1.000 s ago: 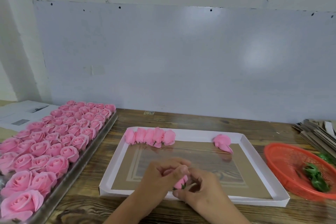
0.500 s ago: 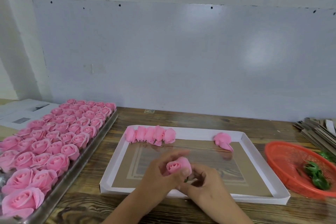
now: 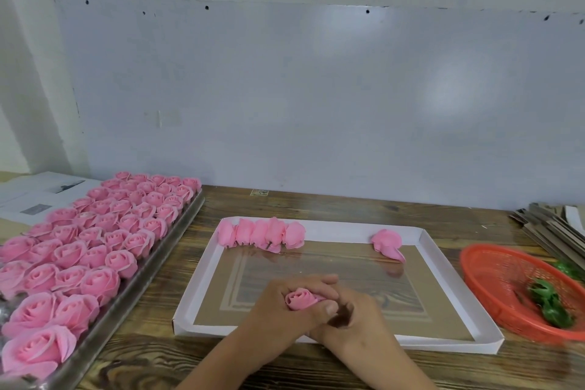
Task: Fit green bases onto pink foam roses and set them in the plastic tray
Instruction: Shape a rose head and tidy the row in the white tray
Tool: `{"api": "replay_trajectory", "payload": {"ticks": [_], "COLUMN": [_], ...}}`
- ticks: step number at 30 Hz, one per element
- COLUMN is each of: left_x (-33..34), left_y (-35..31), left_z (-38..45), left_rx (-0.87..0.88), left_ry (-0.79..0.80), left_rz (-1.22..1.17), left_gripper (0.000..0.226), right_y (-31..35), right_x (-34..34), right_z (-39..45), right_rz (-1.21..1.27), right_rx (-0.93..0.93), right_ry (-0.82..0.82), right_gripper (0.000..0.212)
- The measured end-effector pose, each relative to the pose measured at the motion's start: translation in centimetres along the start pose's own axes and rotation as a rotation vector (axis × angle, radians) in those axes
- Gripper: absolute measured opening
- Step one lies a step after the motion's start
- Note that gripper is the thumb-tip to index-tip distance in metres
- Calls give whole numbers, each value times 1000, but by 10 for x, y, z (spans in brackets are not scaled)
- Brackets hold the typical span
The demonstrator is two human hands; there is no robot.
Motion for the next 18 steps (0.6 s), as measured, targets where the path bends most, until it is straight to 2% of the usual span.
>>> {"api": "replay_trajectory", "payload": {"ticks": [2, 4, 6, 8, 12, 18], "left_x": [0, -2, 0, 0, -5, -10], "left_y": [-1, -1, -1, 0, 5, 2], "left_z": [0, 0, 0, -1, 0, 0], "left_rx": [1, -9, -28, -54, -102, -88], "left_ry": [-13, -32, -4, 0, -94, -192], "left_rz": [16, -21, -83, -54, 47, -47], "left_gripper": [25, 45, 55, 54, 39, 38], "right_y": [3, 6, 6, 1, -6, -8], "right_x": [-2, -5, -10, -17, -25, -17], "right_z": [-1, -1, 0, 3, 4, 6], "right_rz": [100, 200, 272, 274, 147, 59], "right_rx": [-44, -92, -129, -141, -141, -173], "right_ry": [14, 13, -9, -90, -209, -187], "right_gripper": [36, 29, 36, 39, 32, 28]}}
Point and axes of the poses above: each hand's wrist, its own z-axis towards the middle knuckle, its own x-axis out of the palm, y = z × x, the point moved 6 cm from there along z, towards the middle knuckle, and after that the axes turned 2 degrees about z, right-handed, at the moved point
